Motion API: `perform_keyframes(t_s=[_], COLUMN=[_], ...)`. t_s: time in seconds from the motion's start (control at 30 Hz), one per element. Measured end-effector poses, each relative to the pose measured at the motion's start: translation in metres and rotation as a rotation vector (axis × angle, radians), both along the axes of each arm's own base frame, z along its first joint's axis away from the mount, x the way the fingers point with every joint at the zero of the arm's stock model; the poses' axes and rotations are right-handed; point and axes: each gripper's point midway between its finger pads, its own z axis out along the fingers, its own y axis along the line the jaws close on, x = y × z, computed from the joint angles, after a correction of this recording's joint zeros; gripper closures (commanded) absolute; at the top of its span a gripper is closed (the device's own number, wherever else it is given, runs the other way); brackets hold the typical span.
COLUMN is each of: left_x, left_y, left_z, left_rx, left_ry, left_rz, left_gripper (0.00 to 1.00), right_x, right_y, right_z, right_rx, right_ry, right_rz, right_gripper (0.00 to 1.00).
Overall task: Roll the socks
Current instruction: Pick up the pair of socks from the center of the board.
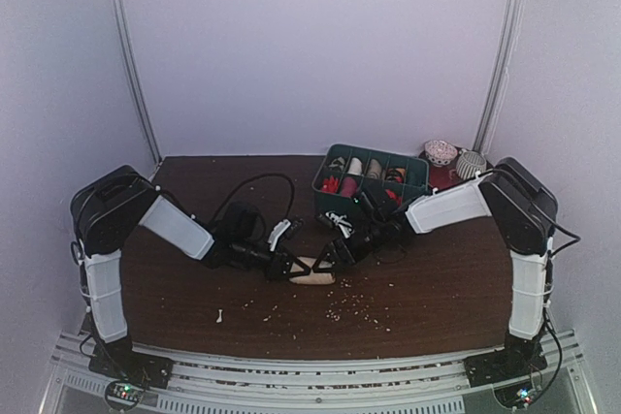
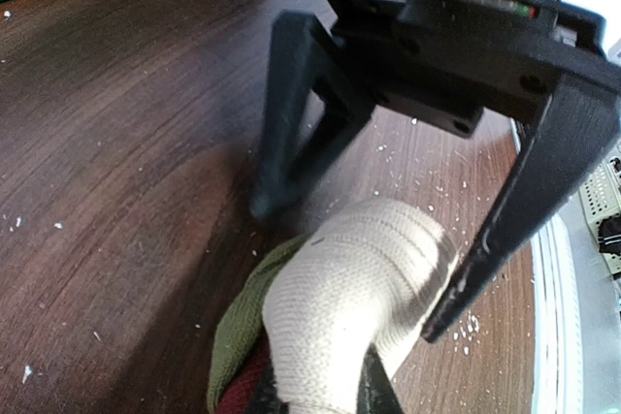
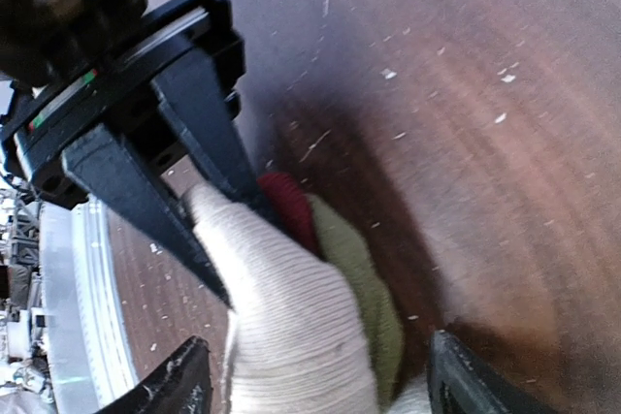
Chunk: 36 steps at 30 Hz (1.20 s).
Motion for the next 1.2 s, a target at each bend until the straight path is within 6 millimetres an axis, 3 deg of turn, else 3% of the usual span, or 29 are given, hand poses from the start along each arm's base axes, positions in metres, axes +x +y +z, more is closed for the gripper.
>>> perform_keyframes(t_s=[0.2,0.6,0.83,1.07,1.1,1.13,1.17,1.2], left_x=[0.000,0.000,0.001,0.005,0.007,0.008,0.009,0.012], left_y=[0.000,0.000,0.000,0.004,0.005,0.008,0.010,0.014], left_z=[0.000,0.000,0.000,0.009,0.011,0.014,0.015,0.019], left_rx=[-0.002,-0.007,-0.010,0.024,0.039,0.059,0.078,0.105], left_ry=[0.001,0.003,0.005,-0.021,-0.028,-0.035,-0.042,-0.048], left_rz=[-0.003,-0.011,-0.014,0.022,0.038,0.052,0.067,0.092], left_gripper=[1.00,1.00,1.00,0.57,0.41,0.15,0.03,0.02], right_x=[-0.013,-0.013,-0.013,-0.011,-0.011,-0.010,-0.008,-0.008], right_y=[0.003,0.006,0.006,0.009,0.010,0.011,0.011,0.011], right_z=[0.000,-0.006,-0.005,-0.005,-0.005,-0.005,-0.004,-0.003], right_rx=[0.035,0.046,0.067,0.100,0.108,0.115,0.122,0.126], right_ry=[0.037,0.078,0.118,0.141,0.137,0.130,0.128,0.118], right_rz=[0.035,0.034,0.032,-0.003,-0.010,-0.018,-0.031,-0.042], right_gripper=[0.35,0.60,0.98,1.00,1.00,1.00,1.00,1.00])
